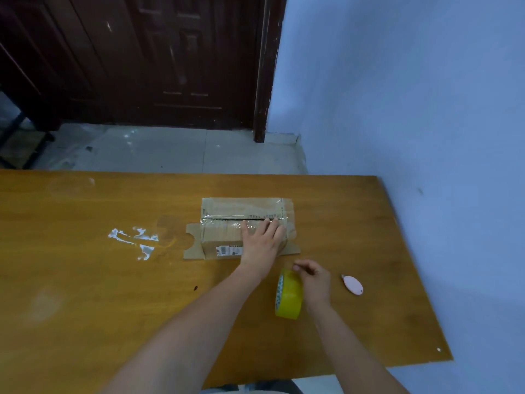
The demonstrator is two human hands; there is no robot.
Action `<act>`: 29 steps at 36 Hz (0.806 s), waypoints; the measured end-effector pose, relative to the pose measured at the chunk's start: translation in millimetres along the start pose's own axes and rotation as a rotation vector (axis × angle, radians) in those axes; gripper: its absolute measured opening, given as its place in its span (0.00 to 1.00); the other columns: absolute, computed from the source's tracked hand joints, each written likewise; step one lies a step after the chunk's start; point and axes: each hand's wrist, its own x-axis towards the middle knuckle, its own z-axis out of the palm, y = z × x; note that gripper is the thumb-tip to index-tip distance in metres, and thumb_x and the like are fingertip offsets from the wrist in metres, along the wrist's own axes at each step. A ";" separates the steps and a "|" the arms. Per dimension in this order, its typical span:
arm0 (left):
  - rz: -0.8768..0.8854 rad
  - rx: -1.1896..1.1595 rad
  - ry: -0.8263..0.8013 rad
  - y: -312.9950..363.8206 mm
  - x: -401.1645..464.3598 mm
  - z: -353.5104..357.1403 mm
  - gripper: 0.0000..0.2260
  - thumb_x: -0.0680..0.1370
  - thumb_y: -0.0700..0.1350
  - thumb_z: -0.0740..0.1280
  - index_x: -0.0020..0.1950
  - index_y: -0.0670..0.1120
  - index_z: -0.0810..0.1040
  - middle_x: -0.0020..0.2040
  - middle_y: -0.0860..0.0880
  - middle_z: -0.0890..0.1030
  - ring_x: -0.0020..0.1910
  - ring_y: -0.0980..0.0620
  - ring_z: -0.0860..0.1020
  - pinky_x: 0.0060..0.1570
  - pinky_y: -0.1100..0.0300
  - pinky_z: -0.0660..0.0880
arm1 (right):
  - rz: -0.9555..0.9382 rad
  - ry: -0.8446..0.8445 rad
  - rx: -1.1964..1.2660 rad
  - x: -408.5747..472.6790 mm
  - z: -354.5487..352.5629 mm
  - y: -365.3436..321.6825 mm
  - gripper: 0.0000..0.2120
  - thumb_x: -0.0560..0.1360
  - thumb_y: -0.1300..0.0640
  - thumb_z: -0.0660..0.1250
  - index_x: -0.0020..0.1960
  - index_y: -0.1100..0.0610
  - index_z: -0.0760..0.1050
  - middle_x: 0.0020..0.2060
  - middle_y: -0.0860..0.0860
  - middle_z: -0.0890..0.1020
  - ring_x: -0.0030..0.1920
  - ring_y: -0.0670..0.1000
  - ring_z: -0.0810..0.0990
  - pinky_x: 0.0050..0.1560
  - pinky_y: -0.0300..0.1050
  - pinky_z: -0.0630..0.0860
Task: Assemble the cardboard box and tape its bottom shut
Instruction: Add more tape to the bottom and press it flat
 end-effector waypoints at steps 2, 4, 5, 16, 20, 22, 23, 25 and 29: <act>0.005 -0.031 0.006 -1.8 -1.0 -3.4 0.24 0.79 0.48 0.63 0.72 0.49 0.56 0.75 0.50 0.57 0.74 0.47 0.55 0.66 0.31 0.52 | 0.012 0.001 0.001 1.0 -2.5 -2.3 0.14 0.71 0.73 0.67 0.37 0.55 0.79 0.35 0.50 0.81 0.39 0.47 0.77 0.39 0.29 0.73; 0.008 -0.074 0.024 -4.3 -2.7 -6.2 0.22 0.79 0.53 0.62 0.70 0.49 0.61 0.74 0.50 0.60 0.73 0.48 0.58 0.66 0.32 0.52 | 0.014 -0.003 0.003 2.0 -5.5 -5.3 0.14 0.71 0.72 0.67 0.37 0.54 0.79 0.35 0.49 0.81 0.39 0.45 0.77 0.38 0.27 0.73; 0.011 -0.084 0.033 -5.4 -3.4 -7.0 0.22 0.78 0.55 0.61 0.69 0.49 0.63 0.73 0.51 0.61 0.72 0.48 0.59 0.66 0.32 0.52 | 0.019 -0.006 0.005 2.6 -6.9 -6.8 0.14 0.71 0.72 0.67 0.37 0.54 0.79 0.36 0.48 0.81 0.39 0.44 0.77 0.39 0.29 0.73; 0.009 -0.075 0.038 -10.5 0.9 -10.9 0.19 0.78 0.54 0.62 0.65 0.48 0.67 0.68 0.49 0.68 0.67 0.45 0.65 0.65 0.43 0.60 | 0.049 -0.027 0.015 12.9 -11.8 -15.4 0.10 0.72 0.71 0.67 0.39 0.57 0.79 0.36 0.49 0.81 0.40 0.46 0.77 0.38 0.33 0.73; 0.031 -0.078 0.005 -13.2 3.3 -13.9 0.19 0.78 0.51 0.62 0.67 0.48 0.65 0.70 0.49 0.67 0.68 0.46 0.65 0.65 0.46 0.61 | 0.073 -0.022 0.007 17.5 -16.8 -15.9 0.11 0.72 0.70 0.67 0.38 0.56 0.79 0.36 0.49 0.81 0.39 0.46 0.77 0.40 0.37 0.72; 0.048 -0.077 -0.001 -15.4 2.4 -14.9 0.18 0.79 0.50 0.61 0.68 0.48 0.65 0.71 0.50 0.65 0.69 0.46 0.63 0.67 0.46 0.60 | 0.077 -0.004 0.008 20.1 -21.1 -15.6 0.11 0.73 0.70 0.67 0.37 0.56 0.78 0.36 0.50 0.81 0.40 0.48 0.77 0.40 0.40 0.72; 0.053 -0.079 0.004 -16.4 1.3 -15.6 0.18 0.80 0.49 0.61 0.68 0.48 0.65 0.71 0.50 0.65 0.70 0.46 0.63 0.68 0.46 0.59 | 0.077 0.010 0.003 21.7 -23.2 -15.4 0.11 0.73 0.70 0.66 0.37 0.56 0.78 0.37 0.51 0.80 0.40 0.49 0.76 0.41 0.42 0.72; 0.055 -0.090 0.019 -18.6 -1.8 -17.5 0.17 0.80 0.47 0.60 0.68 0.48 0.66 0.72 0.50 0.64 0.71 0.47 0.62 0.70 0.46 0.56 | 0.072 0.034 -0.015 24.9 -26.9 -15.4 0.11 0.74 0.69 0.65 0.38 0.56 0.76 0.37 0.51 0.79 0.40 0.50 0.76 0.41 0.44 0.71; 0.067 -0.069 0.028 -25.9 -6.2 -21.2 0.18 0.79 0.40 0.61 0.68 0.48 0.65 0.74 0.49 0.61 0.73 0.47 0.57 0.72 0.49 0.52 | 0.043 0.063 -0.041 28.7 -33.0 -16.3 0.09 0.75 0.68 0.64 0.40 0.58 0.76 0.38 0.52 0.79 0.41 0.51 0.75 0.39 0.43 0.71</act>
